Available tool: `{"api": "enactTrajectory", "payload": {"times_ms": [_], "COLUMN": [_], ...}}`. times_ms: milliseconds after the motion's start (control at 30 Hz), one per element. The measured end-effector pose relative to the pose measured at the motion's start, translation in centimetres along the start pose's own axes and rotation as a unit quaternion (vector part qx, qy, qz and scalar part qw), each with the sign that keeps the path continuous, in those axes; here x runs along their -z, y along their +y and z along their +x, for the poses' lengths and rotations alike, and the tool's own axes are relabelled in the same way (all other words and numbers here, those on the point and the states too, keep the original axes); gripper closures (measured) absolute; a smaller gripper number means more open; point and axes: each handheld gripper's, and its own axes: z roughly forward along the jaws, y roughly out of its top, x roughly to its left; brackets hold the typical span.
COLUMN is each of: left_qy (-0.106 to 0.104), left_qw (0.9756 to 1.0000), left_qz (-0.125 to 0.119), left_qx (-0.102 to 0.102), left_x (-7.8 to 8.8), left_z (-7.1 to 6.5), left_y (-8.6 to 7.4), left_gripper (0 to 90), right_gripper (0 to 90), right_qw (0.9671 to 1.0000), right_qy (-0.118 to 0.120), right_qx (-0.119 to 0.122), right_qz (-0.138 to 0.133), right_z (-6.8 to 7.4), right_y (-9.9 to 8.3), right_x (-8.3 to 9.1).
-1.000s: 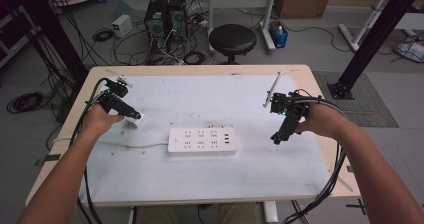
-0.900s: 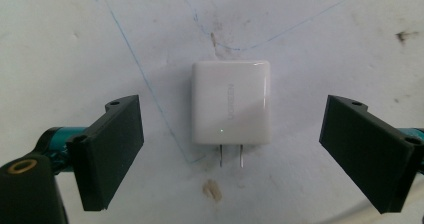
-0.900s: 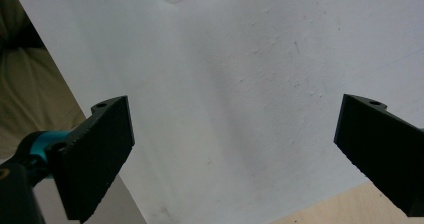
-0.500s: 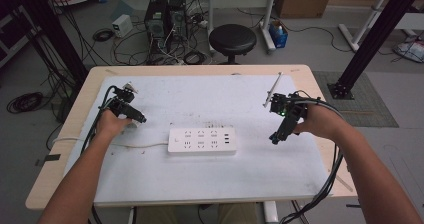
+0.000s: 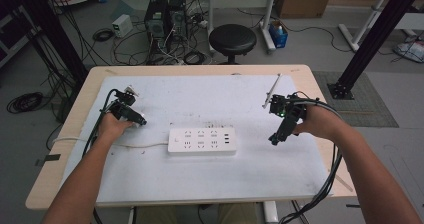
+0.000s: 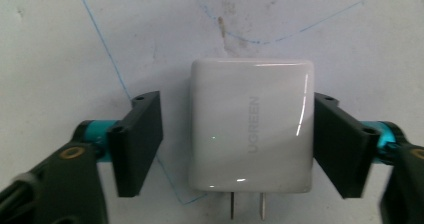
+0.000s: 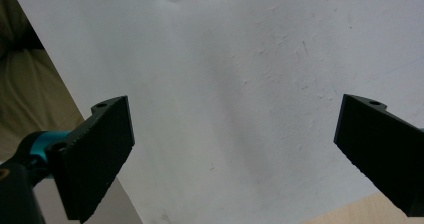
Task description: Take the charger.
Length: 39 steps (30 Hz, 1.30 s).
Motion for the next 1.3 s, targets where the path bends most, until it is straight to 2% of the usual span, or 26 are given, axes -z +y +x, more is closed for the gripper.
{"api": "enactTrajectory", "payload": {"times_ms": [67, 167, 300, 400, 467, 600, 733, 833, 900, 967, 1000, 1067, 1133, 1300], "left_qy": [-0.002, -0.011, -0.003, -0.007, -0.009, -0.020, -0.033, -0.045, -0.053, -0.062, -0.069, -0.077, -0.087, -0.097], "left_qw": [1.0000, 0.9998, 0.9995, 0.9989, 0.9982, 0.9958, 0.9917, 0.9871, 0.9830, 0.9777, 0.9742, 0.9692, 0.9627, 0.9518], "left_qz": [-0.001, -0.006, -0.013, -0.031, -0.040, -0.067, -0.092, -0.110, -0.122, -0.134, -0.138, -0.147, -0.156, -0.168], "left_qx": [-0.004, -0.014, -0.028, -0.034, -0.043, -0.060, -0.084, -0.107, -0.127, -0.149, -0.164, -0.182, -0.203, -0.237], "left_x": [0.0, 0.2, 0.4, 1.0, 1.6, 3.0, 4.8, 6.3, 7.3, 8.3, 8.9, 9.6, 10.5, 11.9], "left_z": [-0.1, -0.2, -0.4, -0.6, -0.7, -1.3, -2.0, -2.6, -3.1, -3.7, -4.1, -4.7, -5.5, -7.0], "left_y": [0.0, 0.0, -0.1, -0.1, -0.1, -0.3, -0.6, -0.9, -1.0, -1.2, -1.3, -1.4, -1.5, -1.6], "left_gripper": [31.5, 41.6, 42.4, 42.4, 42.5, 42.5, 42.5, 42.5, 42.5, 42.5, 42.5, 42.5, 42.5, 42.5], "right_gripper": [2.0, 2.0, 2.0, 2.0, 2.0, 2.0, 2.0, 2.0, 2.1, 2.1, 2.0, 2.1, 2.1, 2.2], "right_qw": [1.0000, 1.0000, 1.0000, 0.9999, 0.9998, 0.9993, 0.9989, 0.9984, 0.9977, 0.9970, 0.9965, 0.9956, 0.9947, 0.9919], "right_qy": [0.000, 0.002, -0.002, -0.010, -0.017, -0.019, -0.021, -0.030, -0.034, -0.032, -0.033, -0.028, -0.027, -0.026], "right_qx": [-0.002, -0.001, -0.004, 0.000, -0.008, -0.020, -0.025, -0.030, -0.037, -0.043, -0.047, -0.053, -0.056, -0.062], "right_qz": [0.001, 0.000, -0.002, -0.005, -0.010, -0.026, -0.035, -0.037, -0.045, -0.056, -0.061, -0.072, -0.082, -0.108], "right_z": [0.0, -0.1, 0.0, -0.1, -0.1, -0.2, -0.1, 0.1, 0.2, 0.2, 0.3, 0.4, 0.5, 0.9], "right_y": [0.0, 0.0, -0.1, -0.2, -0.2, -0.4, -0.4, -0.4, -0.4, -0.5, -0.5, -0.6, -0.5, -0.5], "right_x": [0.0, -0.1, 0.0, 0.0, 0.1, 0.3, 0.3, 0.4, 0.5, 0.6, 0.6, 0.6, 0.6, 0.8]}}
